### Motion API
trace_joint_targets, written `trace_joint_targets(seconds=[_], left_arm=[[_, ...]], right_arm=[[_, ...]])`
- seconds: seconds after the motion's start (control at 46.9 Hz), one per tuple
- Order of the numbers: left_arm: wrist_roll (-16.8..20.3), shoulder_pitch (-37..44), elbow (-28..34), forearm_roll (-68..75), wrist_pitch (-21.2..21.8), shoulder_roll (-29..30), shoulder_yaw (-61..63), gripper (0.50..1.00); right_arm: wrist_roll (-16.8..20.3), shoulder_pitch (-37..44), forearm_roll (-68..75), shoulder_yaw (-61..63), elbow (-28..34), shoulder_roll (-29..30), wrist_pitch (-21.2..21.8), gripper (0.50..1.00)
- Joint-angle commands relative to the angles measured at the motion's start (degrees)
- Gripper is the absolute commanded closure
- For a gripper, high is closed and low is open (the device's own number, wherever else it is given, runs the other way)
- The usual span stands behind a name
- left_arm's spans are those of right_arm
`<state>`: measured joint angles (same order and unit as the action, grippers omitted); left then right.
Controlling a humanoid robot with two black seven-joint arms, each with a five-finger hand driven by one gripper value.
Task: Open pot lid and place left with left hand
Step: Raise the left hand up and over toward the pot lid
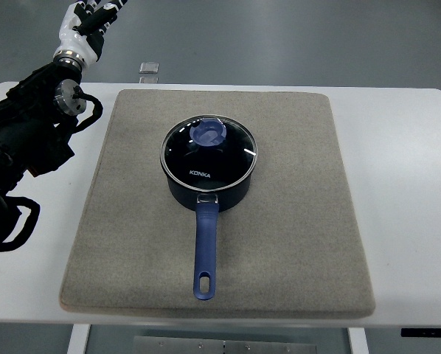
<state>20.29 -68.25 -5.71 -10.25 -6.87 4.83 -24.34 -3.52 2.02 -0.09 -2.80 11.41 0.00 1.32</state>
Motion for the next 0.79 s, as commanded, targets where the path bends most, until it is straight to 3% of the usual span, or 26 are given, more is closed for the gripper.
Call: trace_joint_targets(seconds=[0.0,0.192,0.277,0.448,0.662,0.768], left_arm=[[1.8,0.1,0.0,0.1,0.0,0.1,0.2,0.542],[2.6,0.0,-0.2,0.1,-0.4,-0.1,0.1,0.536],[2.6,-0.1,-0.3,0.1,-2.4,0.3,0.2,0.512],[2.6,-0.7,-0.3,0.8,-5.1,0.4,2.2,0.512],[2.6,-4.3,-0.3,9.8,-12.2,2.1,14.1,0.542],[2.6,-7.4,-0.2,17.4,-19.7,3.8,18.1,0.564]], right_arm=[[0.0,0.0,0.0,0.0,0.0,0.0,0.0,0.583],[0.0,0.0,0.0,0.0,0.0,0.0,0.0,0.583],[0.0,0.0,0.0,0.0,0.0,0.0,0.0,0.585],[0.0,0.0,0.0,0.0,0.0,0.0,0.0,0.583],[0.0,0.0,0.0,0.0,0.0,0.0,0.0,0.585],[0.0,0.0,0.0,0.0,0.0,0.0,0.0,0.583]])
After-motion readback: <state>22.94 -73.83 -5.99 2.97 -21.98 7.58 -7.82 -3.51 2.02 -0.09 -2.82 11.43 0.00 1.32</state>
